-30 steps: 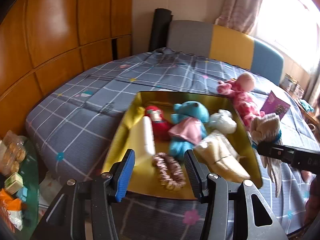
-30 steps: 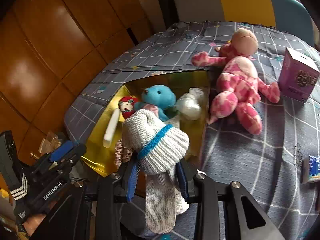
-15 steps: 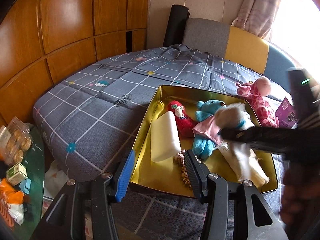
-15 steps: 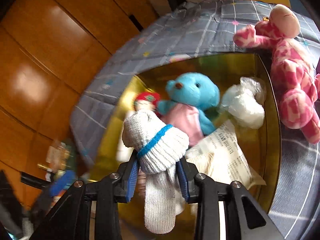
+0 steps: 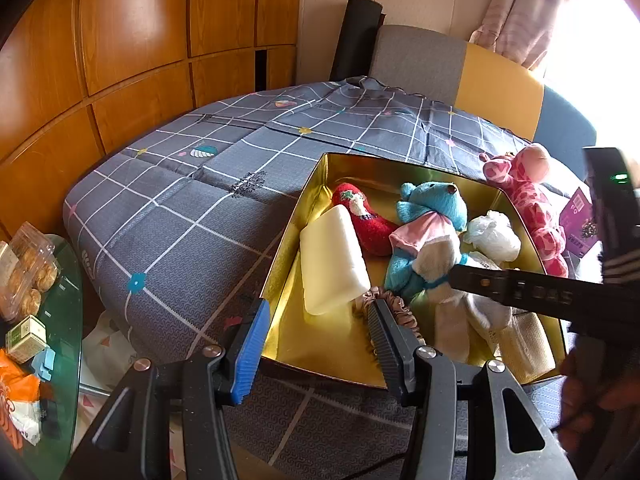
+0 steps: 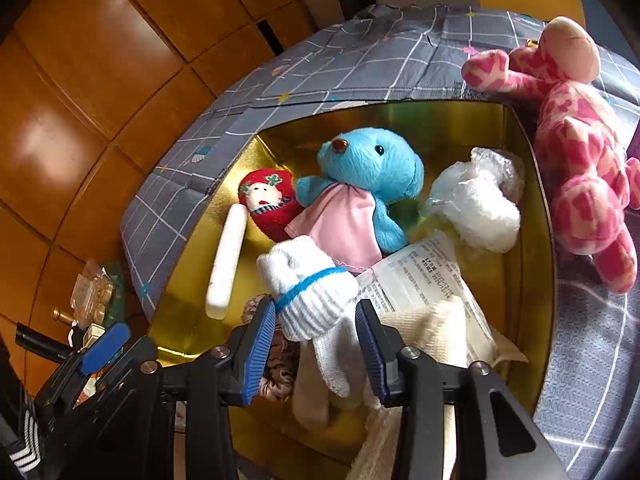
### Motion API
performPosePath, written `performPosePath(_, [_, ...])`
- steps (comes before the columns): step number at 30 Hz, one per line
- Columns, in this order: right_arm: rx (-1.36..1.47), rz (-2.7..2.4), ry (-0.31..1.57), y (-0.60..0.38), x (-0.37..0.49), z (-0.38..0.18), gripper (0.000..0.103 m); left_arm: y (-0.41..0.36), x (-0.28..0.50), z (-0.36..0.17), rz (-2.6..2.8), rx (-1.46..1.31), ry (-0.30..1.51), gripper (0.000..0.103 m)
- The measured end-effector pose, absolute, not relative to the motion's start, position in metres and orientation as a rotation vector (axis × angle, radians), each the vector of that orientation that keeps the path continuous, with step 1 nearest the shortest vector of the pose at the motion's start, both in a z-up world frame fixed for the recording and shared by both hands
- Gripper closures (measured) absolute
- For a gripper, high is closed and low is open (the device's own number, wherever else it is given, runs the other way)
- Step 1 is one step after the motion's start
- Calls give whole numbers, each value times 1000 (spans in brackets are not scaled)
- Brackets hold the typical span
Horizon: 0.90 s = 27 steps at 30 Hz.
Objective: Organize soft objects
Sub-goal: 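Lower the white sock into the gold tray and open the right gripper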
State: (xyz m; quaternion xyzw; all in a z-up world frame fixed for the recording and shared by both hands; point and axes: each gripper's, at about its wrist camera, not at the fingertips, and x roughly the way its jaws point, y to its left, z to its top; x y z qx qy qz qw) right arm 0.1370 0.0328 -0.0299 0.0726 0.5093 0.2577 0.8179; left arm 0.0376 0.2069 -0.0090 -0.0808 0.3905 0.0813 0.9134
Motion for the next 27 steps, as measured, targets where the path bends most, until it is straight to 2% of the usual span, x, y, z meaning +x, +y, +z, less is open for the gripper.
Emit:
performPosePath(3, [111, 563, 1082, 37, 131, -29, 61, 206, 38, -10, 169, -165, 808, 51])
performPosePath(6, [50, 545, 1083, 46, 129, -38, 70, 205, 39, -11, 165, -160, 811, 51])
performPosePath(11, [26, 531, 1078, 48, 128, -45, 70, 201, 37, -8, 159, -149, 797, 47])
performPosePath(20, [39, 523, 1049, 41, 118, -34, 70, 193, 35, -5, 141, -135, 792, 47])
performPosePath(24, [16, 503, 975, 34, 105, -17, 66, 189, 33, -3, 130, -132, 782, 41])
performPosePath(27, [2, 472, 939, 25, 97, -9, 64, 186, 31, -1, 126, -131, 772, 41])
